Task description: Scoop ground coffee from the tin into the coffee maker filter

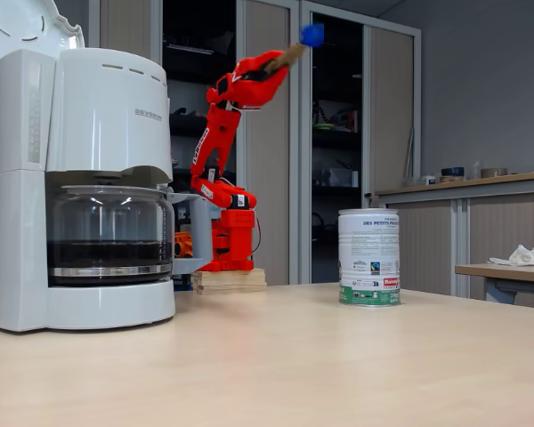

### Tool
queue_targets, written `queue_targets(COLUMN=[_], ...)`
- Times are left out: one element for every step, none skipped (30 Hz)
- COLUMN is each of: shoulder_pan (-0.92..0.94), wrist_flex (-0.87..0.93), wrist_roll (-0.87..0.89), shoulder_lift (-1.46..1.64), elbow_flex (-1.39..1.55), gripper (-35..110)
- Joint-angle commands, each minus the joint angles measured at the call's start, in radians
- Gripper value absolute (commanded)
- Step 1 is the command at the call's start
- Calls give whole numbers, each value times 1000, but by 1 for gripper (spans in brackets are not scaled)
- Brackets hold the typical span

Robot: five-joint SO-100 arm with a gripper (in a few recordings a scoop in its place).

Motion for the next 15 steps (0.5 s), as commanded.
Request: queue_targets(shoulder_pan=[-163, -201, -235, -265, -284, -302, -310, -316, -321, -324, -325, -325, -325, -333, -344], wrist_flex=[38, 38, 35, 29, 23, 14, 5, -2, -11, -12, -14, -14, -14, -12, -8], wrist_roll=[-54, -55, -54, -44, -31, -31, -26, -23, -20, -12, -6, 3, 14, 18, 14], shoulder_lift=[18, 18, 18, 15, 8, -5, -21, -41, -64, -89, -115, -137, -156, -176, -196], elbow_flex=[44, 64, 84, 106, 126, 141, 155, 164, 172, 176, 179, 189, 199, 207, 218], gripper=[0, 0, 0, 0, 0, 0, 0, 0, 0, 0, 0, 0, 0, 0, 0])
